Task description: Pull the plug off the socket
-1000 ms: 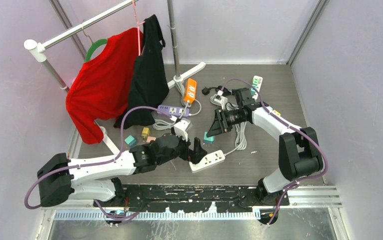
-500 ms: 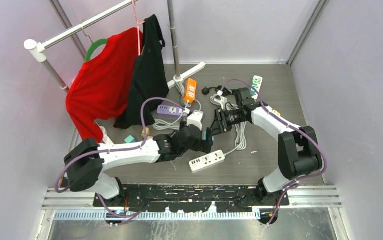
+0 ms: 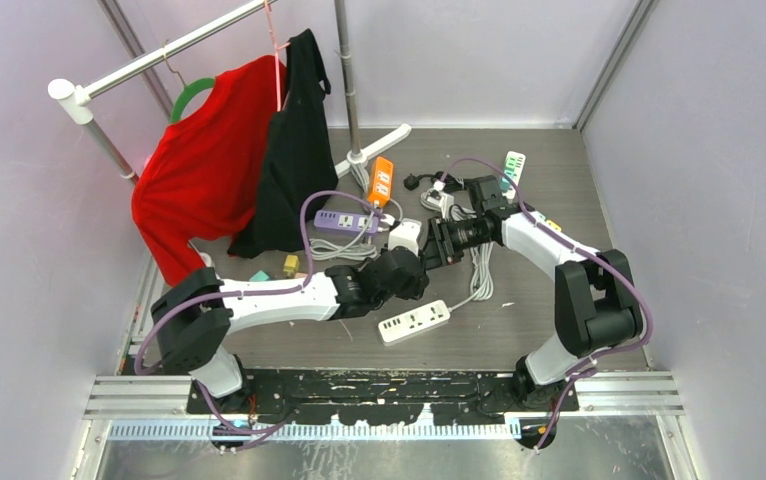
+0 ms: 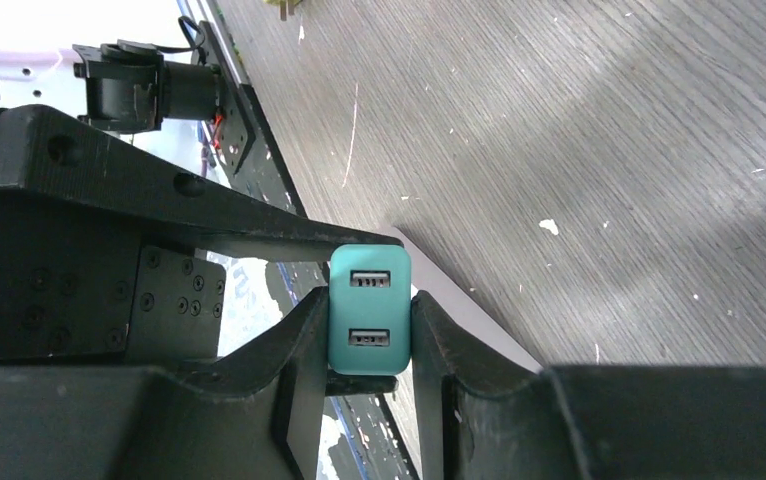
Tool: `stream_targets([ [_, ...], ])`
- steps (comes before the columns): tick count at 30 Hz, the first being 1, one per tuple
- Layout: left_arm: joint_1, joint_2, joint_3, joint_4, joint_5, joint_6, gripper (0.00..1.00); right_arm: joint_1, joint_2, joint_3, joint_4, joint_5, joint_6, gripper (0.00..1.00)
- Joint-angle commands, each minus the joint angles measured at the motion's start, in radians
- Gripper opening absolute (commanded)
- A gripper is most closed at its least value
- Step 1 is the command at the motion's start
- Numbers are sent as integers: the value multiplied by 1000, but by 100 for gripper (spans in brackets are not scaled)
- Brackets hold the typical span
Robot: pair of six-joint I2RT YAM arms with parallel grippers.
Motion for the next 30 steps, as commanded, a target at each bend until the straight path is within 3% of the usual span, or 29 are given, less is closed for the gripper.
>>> stream_targets([
  [1,8,-4,28,7,-43,16,20,-2,-8,40,-9,-35,5,14],
  [2,8,-8,25,8,-43,17,12,-3,-9,41,-11,-35,3,18],
  [5,10,-29,3,10,-48,23,3,-2,-12,43,-20,-29,-6,29],
  [9,11,-72,-50,15,-79,27,0,-2,-21,55,-48,-10,-49,50],
  [13,13,-119,-113,-42,-151,28,0,-2,-37,55,-69,-4,-119,63],
  [20,13,-189,-148,-369,-308,-57,0,-2,-38,52,-76,-5,-145,66],
  [30,15,-232,-215,-671,-532,-293,0,-3,-32,49,-78,2,-153,66],
])
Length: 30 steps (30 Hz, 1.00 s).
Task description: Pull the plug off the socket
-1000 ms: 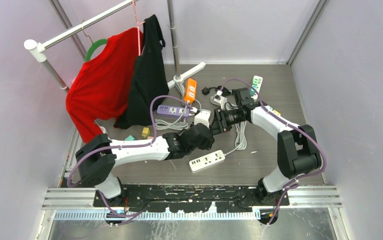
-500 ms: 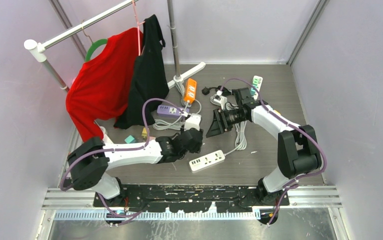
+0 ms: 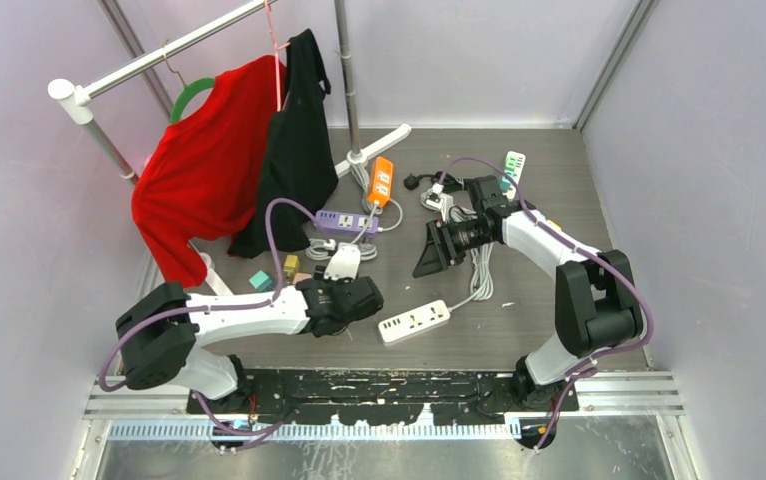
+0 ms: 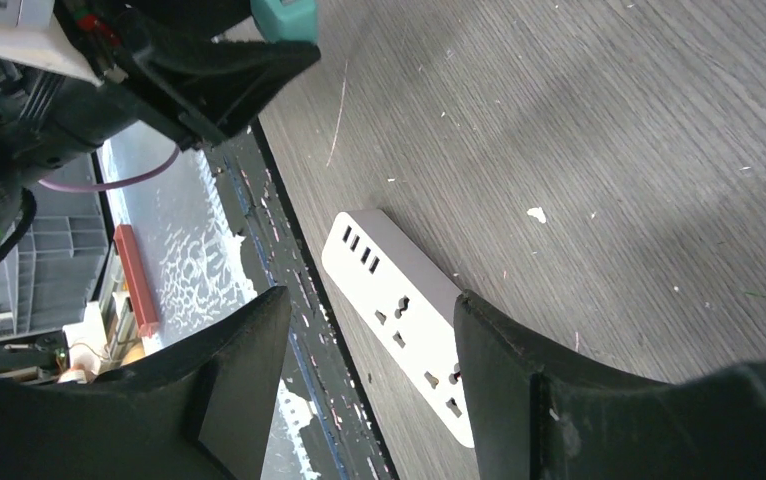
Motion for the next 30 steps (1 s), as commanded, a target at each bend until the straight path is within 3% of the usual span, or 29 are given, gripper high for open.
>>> stream_targets([
  [1,6,-58,-9,-189,-188,-156,0,-4,-30,29,-1,-9,-21,66],
  [9,76,-134,-63,-240,-216,-212,0,-4,-25,29,-1,-9,-21,66],
  [20,325,-349,-210,-65,-64,-116,0,-2,-23,29,-2,-12,-24,67],
  [30,409,-316,-209,0,14,-71,0,-3,-25,30,-5,-15,-28,67],
])
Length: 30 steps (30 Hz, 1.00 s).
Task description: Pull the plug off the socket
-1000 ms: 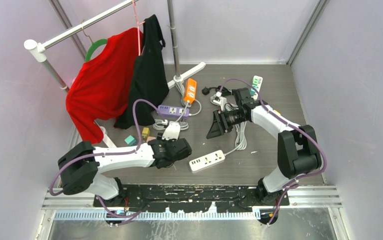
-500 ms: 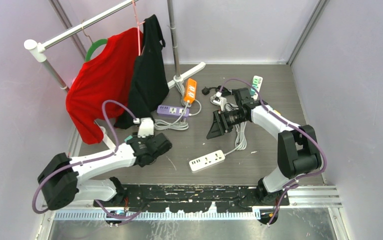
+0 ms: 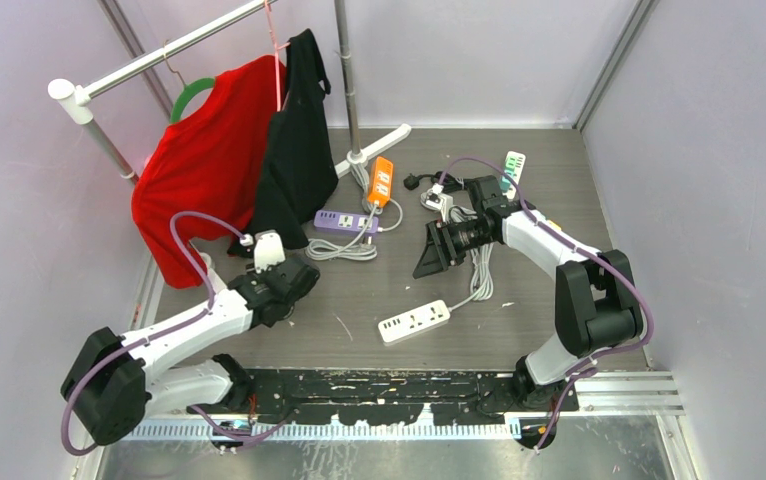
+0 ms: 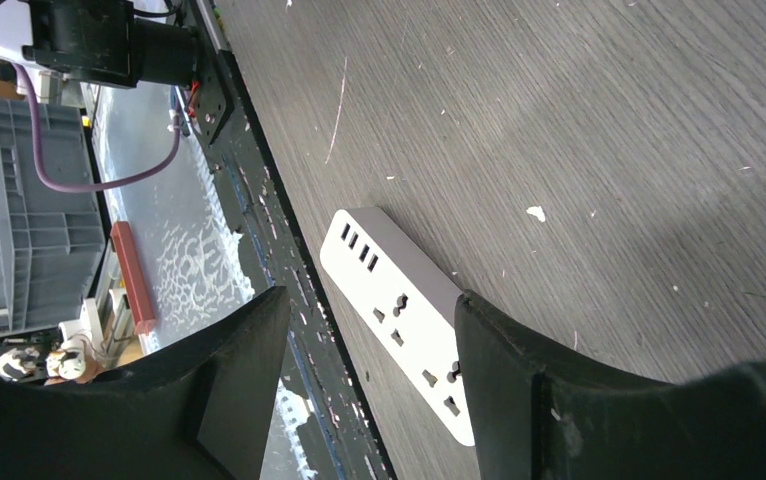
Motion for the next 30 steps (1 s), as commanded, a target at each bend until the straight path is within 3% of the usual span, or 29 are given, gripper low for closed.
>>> stream_targets([
  [1,30,33,21,72,25,31,0,-2,-25,30,1,-16,-16,67],
  [8,57,87,33,91,70,43,2,-3,-25,29,-1,-17,-18,67],
  [18,73,84,27,96,85,43,20,-2,-26,32,-6,-25,-22,67],
  [21,75,83,27,97,87,43,31,-3,-27,31,-8,-28,-24,67],
  [30,76,82,24,103,96,50,32,-2,-29,34,-11,-31,-27,67],
])
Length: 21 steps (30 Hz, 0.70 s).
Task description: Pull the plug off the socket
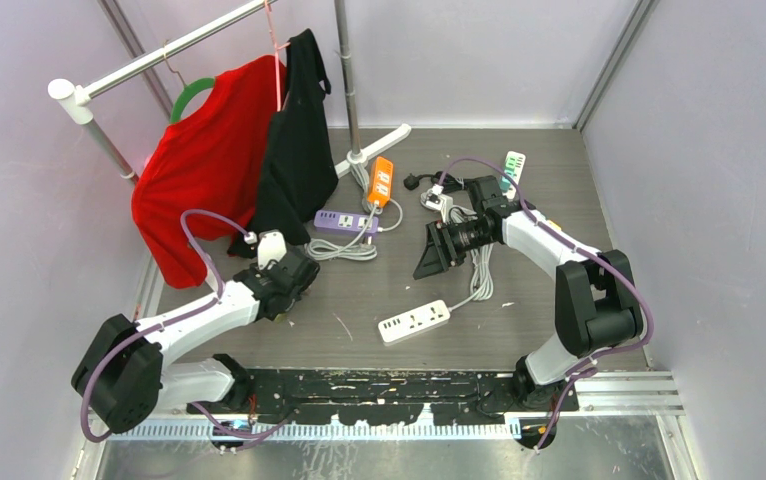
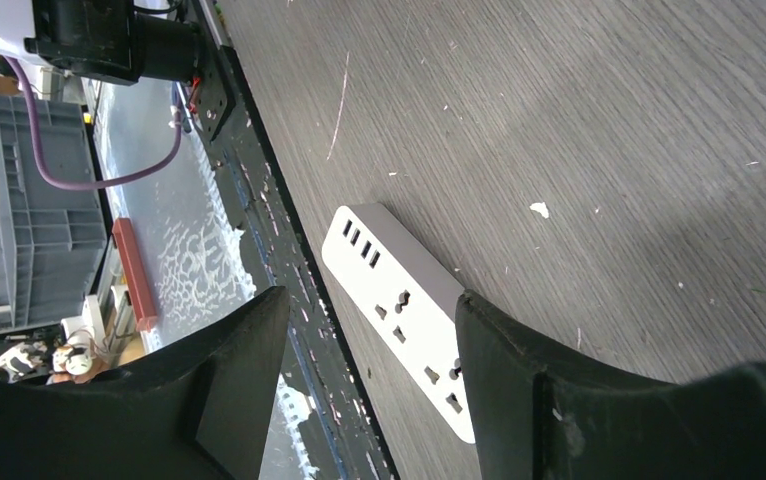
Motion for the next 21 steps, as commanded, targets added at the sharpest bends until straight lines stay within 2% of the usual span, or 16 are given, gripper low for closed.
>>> stream_targets([
  [1,6,-10,22,38,-6,3,38,-3,-29,33,-1,-29,-17,67],
  [8,6,-11,21,37,3,7,39,-3,-31,34,-3,-32,-21,67],
  [11,6,-13,21,37,4,9,47,-2,-31,32,-4,-32,-22,67],
  [16,5,-15,19,39,12,15,48,-3,-32,35,-6,-34,-24,68],
  [21,7,-18,19,37,14,15,56,-3,-36,34,-8,-37,-25,67],
])
